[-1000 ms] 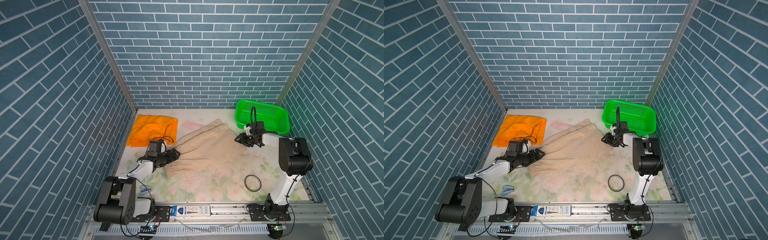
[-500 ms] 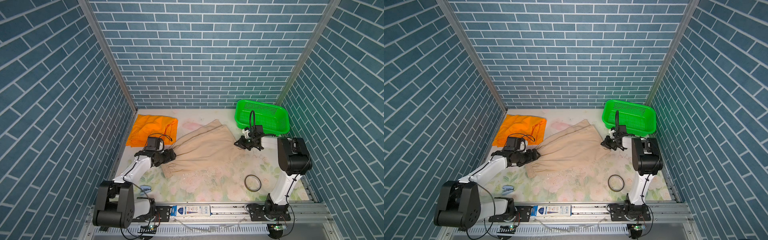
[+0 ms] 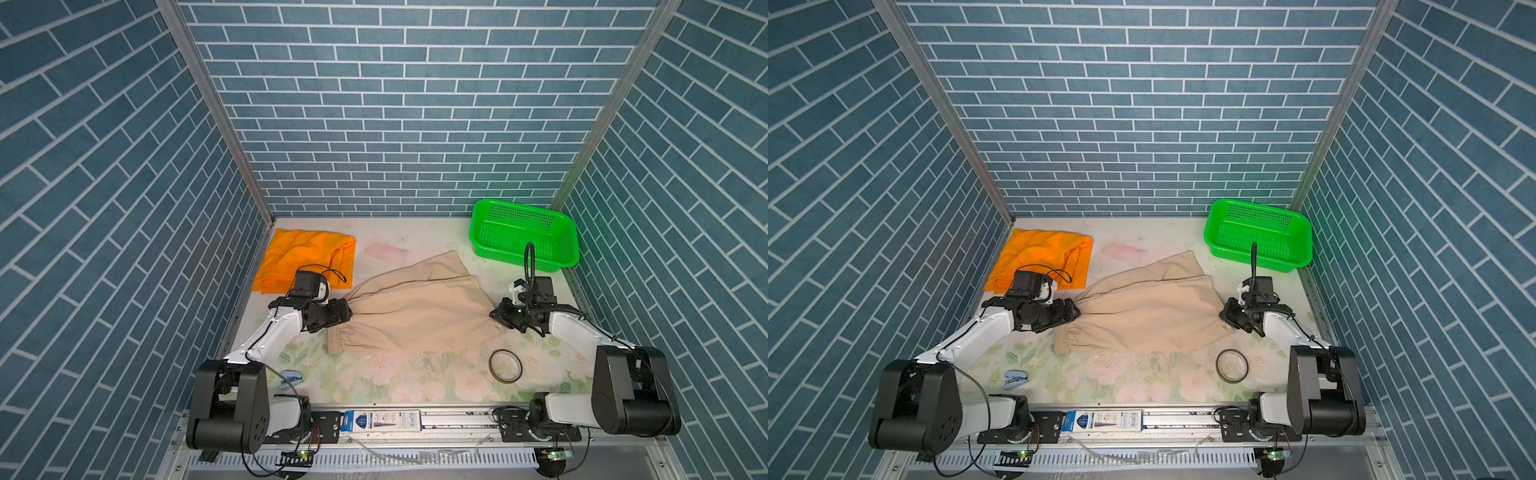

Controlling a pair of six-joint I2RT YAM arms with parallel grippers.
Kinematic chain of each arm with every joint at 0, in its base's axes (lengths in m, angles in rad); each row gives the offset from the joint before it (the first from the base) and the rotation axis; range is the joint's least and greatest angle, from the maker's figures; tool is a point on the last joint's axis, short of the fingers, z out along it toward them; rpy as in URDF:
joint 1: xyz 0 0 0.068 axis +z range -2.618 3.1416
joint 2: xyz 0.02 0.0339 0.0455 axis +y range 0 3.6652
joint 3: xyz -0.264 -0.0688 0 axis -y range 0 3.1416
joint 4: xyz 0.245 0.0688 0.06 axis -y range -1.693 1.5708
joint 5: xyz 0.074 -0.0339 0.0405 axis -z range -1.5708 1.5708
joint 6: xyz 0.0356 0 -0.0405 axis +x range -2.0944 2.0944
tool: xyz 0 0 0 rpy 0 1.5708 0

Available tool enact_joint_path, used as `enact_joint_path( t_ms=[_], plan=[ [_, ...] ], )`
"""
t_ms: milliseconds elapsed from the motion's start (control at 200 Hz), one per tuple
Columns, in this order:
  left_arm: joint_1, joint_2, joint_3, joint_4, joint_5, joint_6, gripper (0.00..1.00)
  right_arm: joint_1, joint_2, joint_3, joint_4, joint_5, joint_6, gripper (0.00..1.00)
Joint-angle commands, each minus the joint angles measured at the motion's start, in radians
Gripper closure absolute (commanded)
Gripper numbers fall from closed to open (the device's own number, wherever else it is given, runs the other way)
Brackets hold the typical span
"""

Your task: Fold and stack the shorts

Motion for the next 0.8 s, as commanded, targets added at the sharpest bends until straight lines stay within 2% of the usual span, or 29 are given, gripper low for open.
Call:
enact_joint_path(
  t_ms=[0,40,70,205,485,795],
  plan=[
    [0.001,0.013,0.009,-0.031,0.0,0.014,0.15,0.0,0.033,0.127,-0.099,0.067,-0.088,0.59],
    [0.001,0.01,0.011,-0.042,-0.011,0.014,0.15,0.0,0.043,0.155,-0.12,0.089,-0.107,0.47],
    [0.001,0.007,0.012,-0.045,-0.017,0.014,0.15,0.0,0.047,0.175,-0.13,0.096,-0.117,0.43],
    [0.001,-0.015,0.01,-0.049,-0.023,0.002,0.15,0.002,0.091,0.241,-0.086,0.086,-0.158,0.38],
    [0.001,-0.084,0.001,-0.092,-0.075,-0.037,0.12,0.048,0.381,0.428,0.017,-0.006,-0.234,0.4],
    [0.001,-0.058,-0.013,-0.041,-0.031,-0.057,0.12,0.09,0.554,0.525,0.052,-0.017,-0.25,0.45]
  ],
)
